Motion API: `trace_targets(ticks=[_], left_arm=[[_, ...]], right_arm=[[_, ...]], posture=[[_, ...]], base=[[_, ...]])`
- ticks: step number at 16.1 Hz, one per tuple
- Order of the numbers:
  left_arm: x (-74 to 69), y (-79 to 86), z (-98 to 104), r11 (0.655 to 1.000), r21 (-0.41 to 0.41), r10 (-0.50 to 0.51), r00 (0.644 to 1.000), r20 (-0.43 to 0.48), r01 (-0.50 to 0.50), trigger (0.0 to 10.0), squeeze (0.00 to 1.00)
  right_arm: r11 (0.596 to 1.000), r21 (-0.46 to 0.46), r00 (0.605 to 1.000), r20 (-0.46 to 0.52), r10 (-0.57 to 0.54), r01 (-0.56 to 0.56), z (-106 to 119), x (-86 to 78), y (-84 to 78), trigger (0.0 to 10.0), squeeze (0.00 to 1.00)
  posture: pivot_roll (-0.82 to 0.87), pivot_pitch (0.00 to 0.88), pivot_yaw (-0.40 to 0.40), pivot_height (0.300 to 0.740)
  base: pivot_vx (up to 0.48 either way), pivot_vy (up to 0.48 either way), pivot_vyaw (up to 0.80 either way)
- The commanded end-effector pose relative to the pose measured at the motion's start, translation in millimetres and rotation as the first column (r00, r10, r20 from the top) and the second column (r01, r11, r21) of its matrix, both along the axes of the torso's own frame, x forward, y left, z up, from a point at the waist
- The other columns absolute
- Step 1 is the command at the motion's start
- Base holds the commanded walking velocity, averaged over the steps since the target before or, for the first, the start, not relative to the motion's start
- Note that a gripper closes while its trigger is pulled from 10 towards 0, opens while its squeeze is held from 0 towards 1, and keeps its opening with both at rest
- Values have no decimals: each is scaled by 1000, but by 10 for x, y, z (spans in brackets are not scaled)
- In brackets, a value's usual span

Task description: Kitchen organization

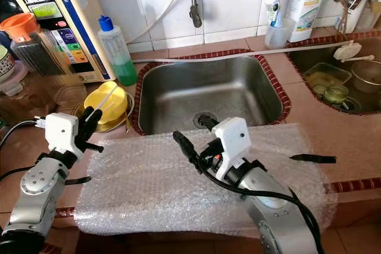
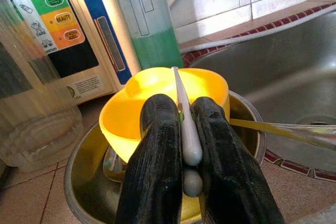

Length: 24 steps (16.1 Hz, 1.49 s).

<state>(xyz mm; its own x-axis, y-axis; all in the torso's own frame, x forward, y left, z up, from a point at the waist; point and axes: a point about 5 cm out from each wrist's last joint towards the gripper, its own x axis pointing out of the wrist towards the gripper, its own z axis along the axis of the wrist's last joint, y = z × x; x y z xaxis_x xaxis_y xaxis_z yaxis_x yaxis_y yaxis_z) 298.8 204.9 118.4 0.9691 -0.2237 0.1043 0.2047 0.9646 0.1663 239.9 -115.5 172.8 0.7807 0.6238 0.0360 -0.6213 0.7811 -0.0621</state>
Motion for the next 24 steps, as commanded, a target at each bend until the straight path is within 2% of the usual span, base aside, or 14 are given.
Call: trace_targets(ticks=[1,6,11,12,13,15,16,21,24], left_arm=[[-17,52,1,1000,22,7,1000,-9,-7,0,0],[-68,73,148,1000,2,0,999,52,0,0,0],[-13,29,394,1000,-18,3,991,137,-1,0,0],[4,22,418,999,-46,4,991,136,2,0,0],[38,-2,478,994,-111,-2,992,129,17,0,0],[78,-84,514,970,-224,-76,994,81,93,0,0],[84,-134,553,956,-263,-114,991,72,129,0,0],[105,-454,749,909,-266,-321,946,47,322,0,0],[88,-619,852,876,-259,-415,909,29,408,0,0]], right_arm=[[1000,1,1000,5,21,-21,26,-26,25,10000,0],[1000,-9,1000,3,11,-11,10,-15,7,10000,0],[1000,-16,1000,22,-7,7,17,42,4,10000,0],[1000,-14,1000,22,-12,13,17,55,0,10000,0],[999,-14,999,30,-29,29,23,84,-9,10000,0],[999,-30,998,46,-36,38,28,125,-10,10000,0],[997,-72,997,69,-33,38,27,151,-19,10000,0],[966,-253,986,167,-14,57,10,261,-115,10000,0],[933,-338,972,232,-47,126,-4,346,-179,10000,0]], posture=[[-320,86,153,740],[-316,85,153,740],[-304,76,146,740],[-301,72,145,740],[-300,70,145,740],[-298,65,148,740],[-300,65,151,740],[-303,68,162,740],[-303,76,167,740]], base=[[0,0,0],[0,0,0],[0,0,0],[0,0,0],[0,0,0],[0,0,0],[0,0,0],[0,0,0],[0,0,0]])
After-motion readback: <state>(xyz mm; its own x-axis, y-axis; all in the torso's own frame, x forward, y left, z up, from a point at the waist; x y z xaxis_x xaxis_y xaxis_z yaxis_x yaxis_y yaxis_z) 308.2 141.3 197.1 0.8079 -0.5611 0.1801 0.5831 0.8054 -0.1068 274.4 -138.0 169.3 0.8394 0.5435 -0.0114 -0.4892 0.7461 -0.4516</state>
